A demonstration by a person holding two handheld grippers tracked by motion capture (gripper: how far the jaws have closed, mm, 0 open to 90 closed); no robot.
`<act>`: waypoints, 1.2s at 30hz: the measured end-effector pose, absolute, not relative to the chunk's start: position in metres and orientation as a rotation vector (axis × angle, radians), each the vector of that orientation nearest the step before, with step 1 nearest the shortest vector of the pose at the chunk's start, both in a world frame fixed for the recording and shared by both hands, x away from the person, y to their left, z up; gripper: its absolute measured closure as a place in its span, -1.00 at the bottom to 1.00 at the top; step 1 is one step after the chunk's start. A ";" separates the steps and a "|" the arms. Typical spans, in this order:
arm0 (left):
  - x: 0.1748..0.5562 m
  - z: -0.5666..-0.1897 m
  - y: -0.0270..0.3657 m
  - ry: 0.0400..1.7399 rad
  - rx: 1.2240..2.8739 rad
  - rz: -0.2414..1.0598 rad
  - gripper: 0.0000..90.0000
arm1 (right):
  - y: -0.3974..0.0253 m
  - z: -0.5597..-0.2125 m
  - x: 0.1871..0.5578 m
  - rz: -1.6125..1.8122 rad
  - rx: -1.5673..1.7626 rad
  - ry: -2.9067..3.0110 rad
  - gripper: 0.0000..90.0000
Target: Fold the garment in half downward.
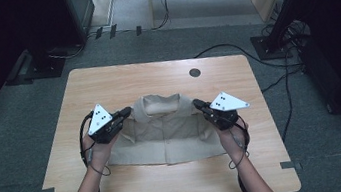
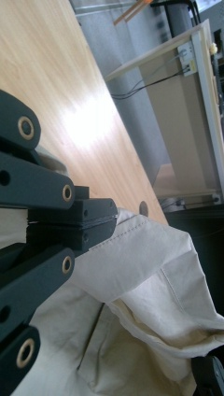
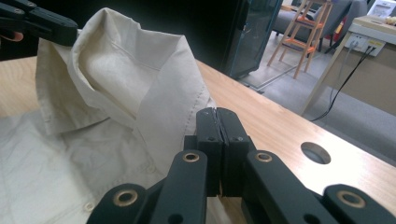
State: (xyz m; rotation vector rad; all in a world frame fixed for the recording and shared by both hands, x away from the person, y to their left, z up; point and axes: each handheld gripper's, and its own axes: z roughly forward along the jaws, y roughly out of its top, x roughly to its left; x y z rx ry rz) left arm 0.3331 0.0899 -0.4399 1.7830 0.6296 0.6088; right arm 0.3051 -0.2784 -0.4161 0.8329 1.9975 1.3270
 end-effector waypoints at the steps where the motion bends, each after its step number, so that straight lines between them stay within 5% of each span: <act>1: 0.332 -0.442 0.090 0.631 1.784 0.612 0.99 | -0.277 -0.417 0.303 1.325 0.831 1.998 0.98; 36: 0.307 -0.483 0.089 0.593 1.916 0.513 0.99 | -0.278 -0.476 0.271 1.299 0.867 2.091 0.97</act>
